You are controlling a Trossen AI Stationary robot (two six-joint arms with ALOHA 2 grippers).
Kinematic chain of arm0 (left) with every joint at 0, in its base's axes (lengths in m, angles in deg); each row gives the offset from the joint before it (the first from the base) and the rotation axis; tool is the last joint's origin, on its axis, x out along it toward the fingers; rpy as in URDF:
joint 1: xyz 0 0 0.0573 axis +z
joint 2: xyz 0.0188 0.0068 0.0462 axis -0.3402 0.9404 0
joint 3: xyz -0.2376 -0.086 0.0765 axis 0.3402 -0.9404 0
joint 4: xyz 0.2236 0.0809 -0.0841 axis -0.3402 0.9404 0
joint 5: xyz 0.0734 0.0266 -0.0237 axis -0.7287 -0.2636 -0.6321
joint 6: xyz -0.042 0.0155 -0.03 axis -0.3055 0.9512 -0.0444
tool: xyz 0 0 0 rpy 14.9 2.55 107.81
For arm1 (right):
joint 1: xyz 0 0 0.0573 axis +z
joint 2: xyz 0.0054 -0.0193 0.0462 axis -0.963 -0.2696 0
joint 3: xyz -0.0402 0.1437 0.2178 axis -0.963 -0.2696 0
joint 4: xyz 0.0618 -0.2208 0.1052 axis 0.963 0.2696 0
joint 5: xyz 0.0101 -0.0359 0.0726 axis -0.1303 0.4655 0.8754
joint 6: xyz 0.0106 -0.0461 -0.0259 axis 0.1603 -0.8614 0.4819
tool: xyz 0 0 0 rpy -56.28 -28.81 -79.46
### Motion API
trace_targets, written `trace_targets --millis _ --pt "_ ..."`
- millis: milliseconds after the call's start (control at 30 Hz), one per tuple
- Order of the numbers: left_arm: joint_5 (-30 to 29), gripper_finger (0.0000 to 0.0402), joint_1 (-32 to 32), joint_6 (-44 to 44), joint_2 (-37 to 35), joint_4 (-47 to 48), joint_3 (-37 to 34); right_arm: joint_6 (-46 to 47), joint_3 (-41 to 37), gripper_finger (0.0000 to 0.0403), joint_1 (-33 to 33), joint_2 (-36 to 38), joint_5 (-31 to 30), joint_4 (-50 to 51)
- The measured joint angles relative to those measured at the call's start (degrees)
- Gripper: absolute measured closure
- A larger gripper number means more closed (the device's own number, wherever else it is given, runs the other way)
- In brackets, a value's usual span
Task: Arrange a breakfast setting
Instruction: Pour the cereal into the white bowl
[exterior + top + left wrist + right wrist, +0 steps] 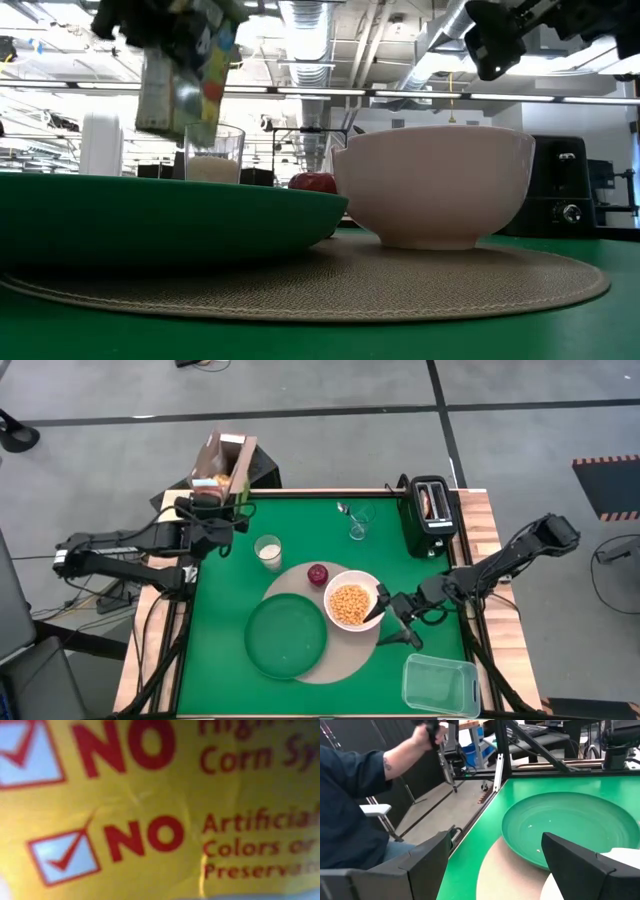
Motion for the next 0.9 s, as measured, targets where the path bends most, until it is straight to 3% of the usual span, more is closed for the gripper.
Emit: trace_targets --millis 333,600,767,900 --pt "4.83 0.0285 6.52 -1.59 -0.37 -5.12 -10.88 -0.25 -0.02 0.0062 1.06 0.15 0.02 -0.28" --pt "8.84 0.0285 10.3 0.82 -2.1 -18.23 -21.22 -0.53 -0.02 0.0062 1.44 0.15 -0.68 -0.28" --pt "14.07 0.0285 12.57 8.16 -5.64 -29.02 -28.68 -0.51 -0.02 0.0062 1.43 0.15 -0.74 -0.27" --pt "14.21 0.0284 13.93 8.51 -9.01 -31.25 -32.44 -0.5 -0.02 0.0062 1.43 0.15 -0.83 -0.28"
